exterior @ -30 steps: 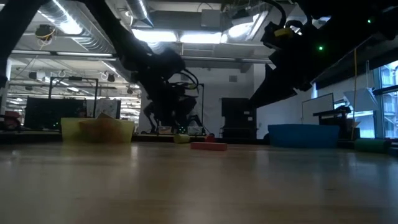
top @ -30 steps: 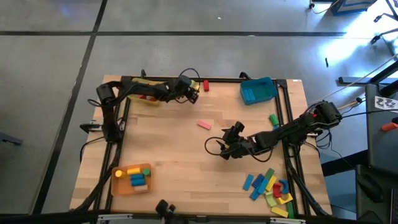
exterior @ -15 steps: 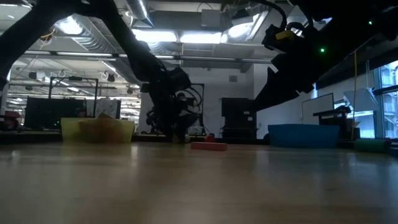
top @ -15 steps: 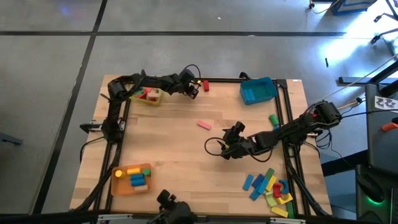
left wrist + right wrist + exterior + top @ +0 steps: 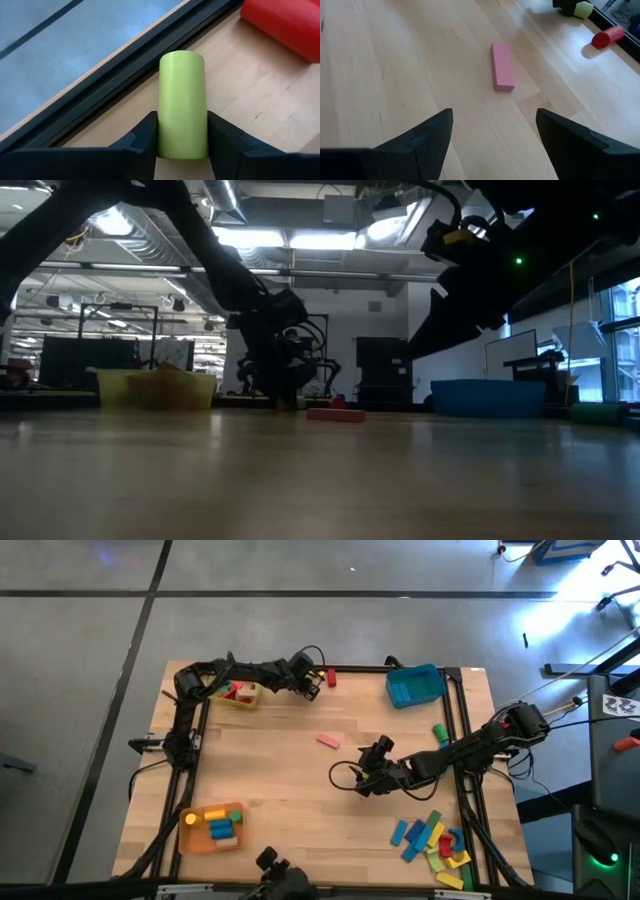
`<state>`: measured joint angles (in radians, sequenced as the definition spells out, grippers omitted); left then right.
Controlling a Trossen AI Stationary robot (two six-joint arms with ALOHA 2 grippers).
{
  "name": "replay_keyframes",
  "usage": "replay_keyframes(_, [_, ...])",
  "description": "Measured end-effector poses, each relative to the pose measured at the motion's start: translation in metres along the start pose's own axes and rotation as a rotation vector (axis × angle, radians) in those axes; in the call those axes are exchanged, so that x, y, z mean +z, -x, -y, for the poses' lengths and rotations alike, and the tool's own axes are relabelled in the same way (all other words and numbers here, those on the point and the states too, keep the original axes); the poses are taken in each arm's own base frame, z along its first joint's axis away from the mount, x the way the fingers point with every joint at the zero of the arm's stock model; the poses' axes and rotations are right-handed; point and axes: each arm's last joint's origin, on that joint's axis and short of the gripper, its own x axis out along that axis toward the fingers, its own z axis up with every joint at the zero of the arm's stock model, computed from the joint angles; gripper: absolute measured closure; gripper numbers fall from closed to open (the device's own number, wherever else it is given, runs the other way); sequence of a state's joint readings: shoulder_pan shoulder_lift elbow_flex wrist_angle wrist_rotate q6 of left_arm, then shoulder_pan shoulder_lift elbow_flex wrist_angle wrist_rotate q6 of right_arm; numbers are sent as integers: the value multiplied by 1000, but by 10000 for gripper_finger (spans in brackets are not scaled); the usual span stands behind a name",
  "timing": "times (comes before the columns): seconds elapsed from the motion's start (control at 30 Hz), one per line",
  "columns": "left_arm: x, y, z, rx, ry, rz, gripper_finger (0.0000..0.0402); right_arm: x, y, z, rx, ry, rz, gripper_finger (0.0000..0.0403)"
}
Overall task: Sort blocks by size
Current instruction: Put the light green cylindrical block into the light orange bin
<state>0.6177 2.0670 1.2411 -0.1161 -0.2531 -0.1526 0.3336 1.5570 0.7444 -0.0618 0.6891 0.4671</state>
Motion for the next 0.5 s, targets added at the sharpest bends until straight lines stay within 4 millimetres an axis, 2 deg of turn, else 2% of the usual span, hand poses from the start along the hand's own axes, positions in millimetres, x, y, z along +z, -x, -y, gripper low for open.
replay_keyframes(0.13, [-1, 8, 11, -20, -29, -8, 285, 0, 0, 0, -1, 1, -1, 114])
replay_keyframes(0.23, [0, 25, 24, -49, -63, -5, 285, -1, 0, 0, -4, 7, -8, 114])
replay_keyframes(0.5, [7, 103, 48, -34, -160, 27, 284, -2, 0, -1, 36, 7, -32, 114])
